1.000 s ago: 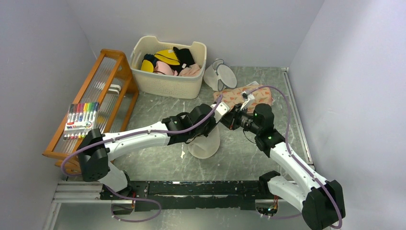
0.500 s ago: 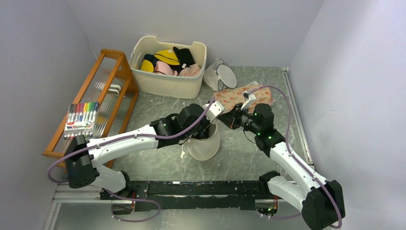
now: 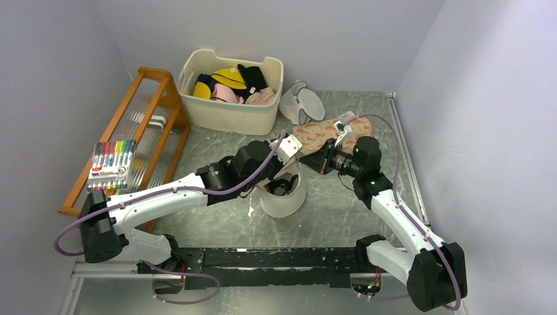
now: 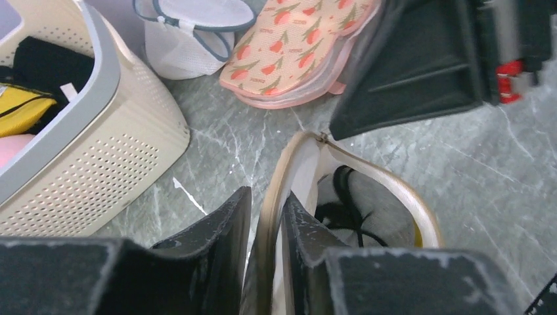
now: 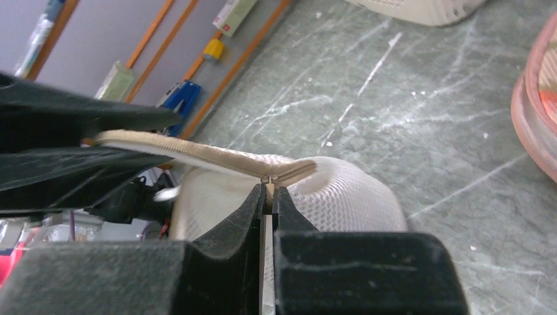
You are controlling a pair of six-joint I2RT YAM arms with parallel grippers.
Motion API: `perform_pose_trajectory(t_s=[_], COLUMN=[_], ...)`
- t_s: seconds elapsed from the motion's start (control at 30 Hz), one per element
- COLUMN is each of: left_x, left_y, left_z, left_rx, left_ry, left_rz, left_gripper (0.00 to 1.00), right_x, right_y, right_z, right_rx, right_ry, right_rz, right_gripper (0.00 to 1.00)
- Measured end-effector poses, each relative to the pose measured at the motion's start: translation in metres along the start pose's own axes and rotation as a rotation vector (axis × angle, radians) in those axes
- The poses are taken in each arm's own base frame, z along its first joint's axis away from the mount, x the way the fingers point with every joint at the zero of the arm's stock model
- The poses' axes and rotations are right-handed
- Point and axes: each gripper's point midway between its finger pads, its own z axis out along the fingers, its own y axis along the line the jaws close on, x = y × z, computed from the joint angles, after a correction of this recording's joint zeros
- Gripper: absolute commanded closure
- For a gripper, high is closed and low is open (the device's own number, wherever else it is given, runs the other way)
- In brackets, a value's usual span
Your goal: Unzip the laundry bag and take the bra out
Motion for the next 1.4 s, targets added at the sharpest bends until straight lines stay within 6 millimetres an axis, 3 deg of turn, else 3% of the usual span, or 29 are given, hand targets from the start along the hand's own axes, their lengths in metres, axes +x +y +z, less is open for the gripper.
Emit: perform_pose_trajectory(t_s=[0.13, 0.3, 0.6, 0.73, 0.8, 1.23, 1.4], left_x=[0.003, 0.015, 0.016, 0.018, 0.018, -0.014, -0.013], left_y=[0.002, -0.004, -0.010, -0.012, -0.013, 0.004, 0.007], left_z=[0.009, 0.013, 0.019, 0.019, 0.018, -0.014, -0.013], left_rx=[-0.028, -0.011, 0.018, 0.030, 0.034, 0.016, -0.002], left_ry=[0.037, 0.080, 0.112, 0.120, 0.117, -0.028, -0.024], left_rz=[0.012, 0.025, 0.034, 0.038, 0.039, -0.004, -0.002], left_gripper=[0.39, 0.36, 0.68, 0.89, 0.93, 0.92, 0.65], right_x=[-0.009, -0.011, -0.004, -0.003, -0.005, -0.002, -0.002], right_y=[0.018, 0.028, 0.040, 0.042, 0.040, -0.013, -0.006], right_z=[-0.008, -0.011, -0.009, -0.009, -0.008, -0.004, -0.006], right_rx=[-0.059, -0.102, -0.149, -0.152, -0.138, 0.097, 0.055], right_ry=[-0.031, -0.032, -0.005, -0.006, -0.013, -0.046, -0.038], right_rz=[-0.046, -0.068, -0.077, -0.075, -0.071, 0.001, -0.003], right_gripper=[1.00, 1.00, 1.00, 1.00, 1.00, 1.00, 1.00])
